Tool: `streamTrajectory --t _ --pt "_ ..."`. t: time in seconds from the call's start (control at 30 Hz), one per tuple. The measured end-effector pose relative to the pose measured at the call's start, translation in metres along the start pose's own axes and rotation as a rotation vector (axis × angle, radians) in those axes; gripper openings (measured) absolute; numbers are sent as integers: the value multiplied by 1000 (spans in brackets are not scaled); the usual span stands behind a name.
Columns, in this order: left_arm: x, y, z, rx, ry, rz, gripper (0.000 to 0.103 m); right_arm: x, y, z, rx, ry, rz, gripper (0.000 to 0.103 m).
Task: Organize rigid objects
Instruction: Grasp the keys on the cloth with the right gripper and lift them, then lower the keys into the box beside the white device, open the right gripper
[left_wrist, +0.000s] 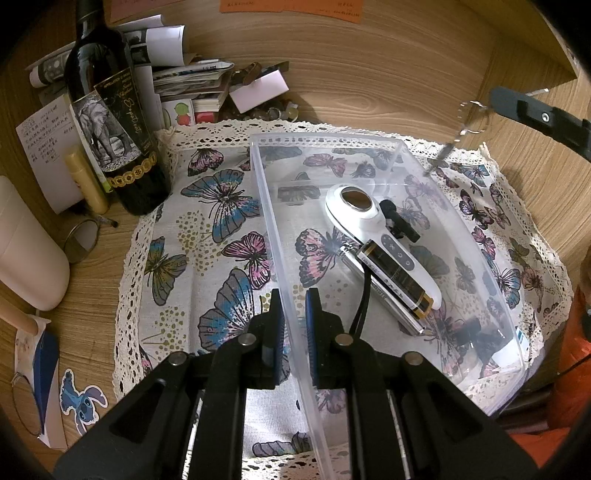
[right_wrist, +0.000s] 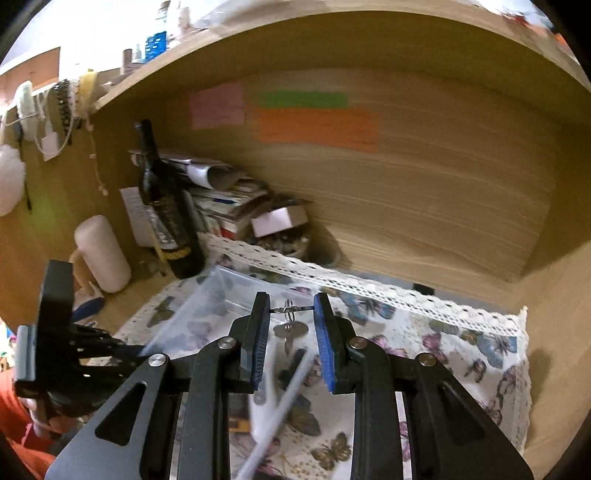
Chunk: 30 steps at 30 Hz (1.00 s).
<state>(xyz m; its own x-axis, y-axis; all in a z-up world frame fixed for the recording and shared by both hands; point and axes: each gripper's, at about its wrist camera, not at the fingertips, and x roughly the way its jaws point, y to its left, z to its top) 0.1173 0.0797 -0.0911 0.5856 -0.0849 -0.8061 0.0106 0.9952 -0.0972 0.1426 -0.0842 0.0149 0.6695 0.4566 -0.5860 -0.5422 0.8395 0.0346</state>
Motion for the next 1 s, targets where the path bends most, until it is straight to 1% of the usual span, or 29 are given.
streamTrajectory --t 0.17,0.33,0.57,0.7,0.83,0.9,1.0 --pt "0 0 0 0 -1 0 11 17 24 0 -54 39 43 22" --pt "0 -1 0 -1 0 -2 11 45 40 -5 -103 108 77 22" --pt "0 -1 1 -4 0 -5 11 79 45 -16 -119 212 88 22" --pt "1 -1 0 -5 0 -7 11 92 39 -20 -99 259 89 23" --pt "1 -2 0 -4 1 -8 11 91 34 -21 -96 264 87 24" --pt "2 -1 0 -4 2 -9 11 88 31 -20 -89 262 80 32" --pt "2 -1 1 -3 3 -10 11 79 26 -20 -77 241 65 35"
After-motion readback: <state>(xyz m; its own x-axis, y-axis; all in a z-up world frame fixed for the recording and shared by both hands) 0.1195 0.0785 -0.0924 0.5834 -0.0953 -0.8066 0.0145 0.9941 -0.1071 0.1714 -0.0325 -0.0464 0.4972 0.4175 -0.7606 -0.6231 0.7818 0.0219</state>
